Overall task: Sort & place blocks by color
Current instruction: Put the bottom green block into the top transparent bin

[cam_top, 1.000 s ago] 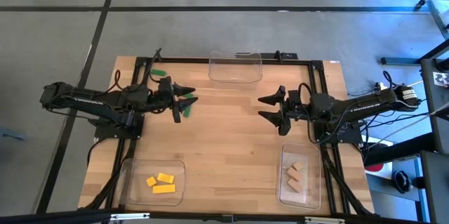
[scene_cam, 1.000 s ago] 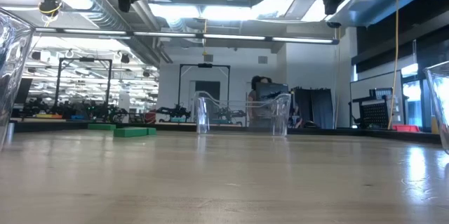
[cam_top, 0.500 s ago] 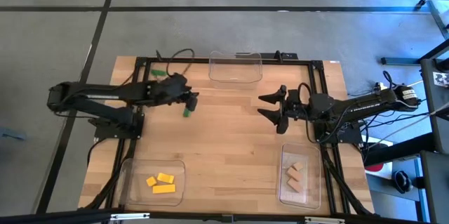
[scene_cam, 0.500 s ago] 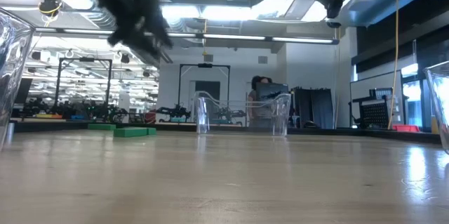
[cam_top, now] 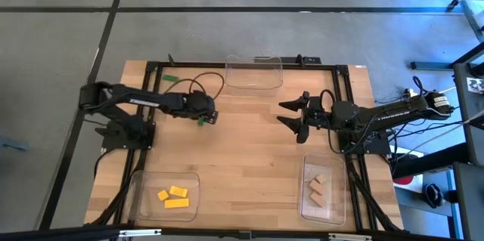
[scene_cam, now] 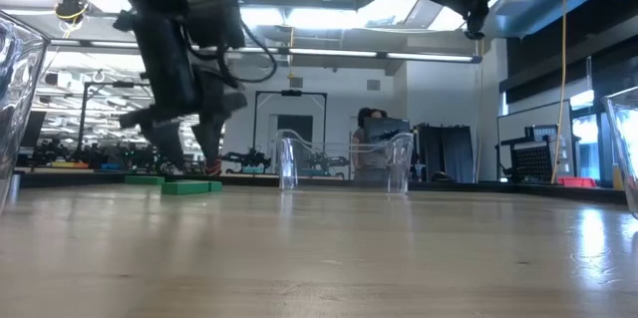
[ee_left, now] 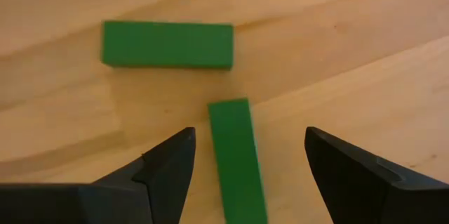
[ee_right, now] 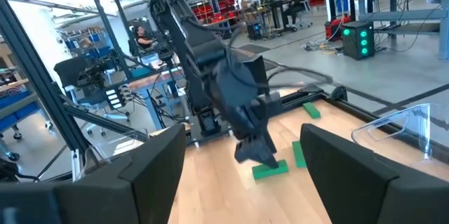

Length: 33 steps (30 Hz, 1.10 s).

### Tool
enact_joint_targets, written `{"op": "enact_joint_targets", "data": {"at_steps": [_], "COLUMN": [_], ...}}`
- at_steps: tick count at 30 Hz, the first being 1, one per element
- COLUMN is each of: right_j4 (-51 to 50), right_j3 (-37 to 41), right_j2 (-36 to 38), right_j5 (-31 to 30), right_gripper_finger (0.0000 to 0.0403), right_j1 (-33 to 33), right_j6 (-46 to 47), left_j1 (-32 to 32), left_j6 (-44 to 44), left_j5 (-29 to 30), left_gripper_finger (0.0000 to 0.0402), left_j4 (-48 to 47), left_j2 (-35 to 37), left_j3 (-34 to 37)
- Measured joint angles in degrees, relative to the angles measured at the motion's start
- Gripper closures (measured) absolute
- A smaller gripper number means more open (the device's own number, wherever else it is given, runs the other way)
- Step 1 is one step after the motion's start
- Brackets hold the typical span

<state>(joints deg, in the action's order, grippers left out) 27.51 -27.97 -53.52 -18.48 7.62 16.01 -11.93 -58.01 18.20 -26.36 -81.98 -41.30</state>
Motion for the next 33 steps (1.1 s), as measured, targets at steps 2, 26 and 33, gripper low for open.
{"op": "enact_joint_targets", "data": {"at_steps": [2,26,33], "right_j4": [0.0,-0.2,-0.2], "right_j3": [0.0,0.0,0.0], "right_j2": [0.0,0.0,0.0], "right_j5": [0.0,0.0,0.0], "right_gripper_finger": [0.012,0.012,0.012], "right_j1": [0.0,0.0,0.0], "right_j6": [0.0,0.2,0.2], "left_j1": [0.3,3.1,6.3], "left_j6": [-1.3,4.2,15.3], "left_j5": [0.0,-1.4,2.6], "left_gripper_finger": [0.014,0.0316,0.0316], "left_j4": [0.3,-0.5,8.7], "left_j2": [-2.3,3.3,17.4], "left_j3": [0.0,0.2,0.2]}}
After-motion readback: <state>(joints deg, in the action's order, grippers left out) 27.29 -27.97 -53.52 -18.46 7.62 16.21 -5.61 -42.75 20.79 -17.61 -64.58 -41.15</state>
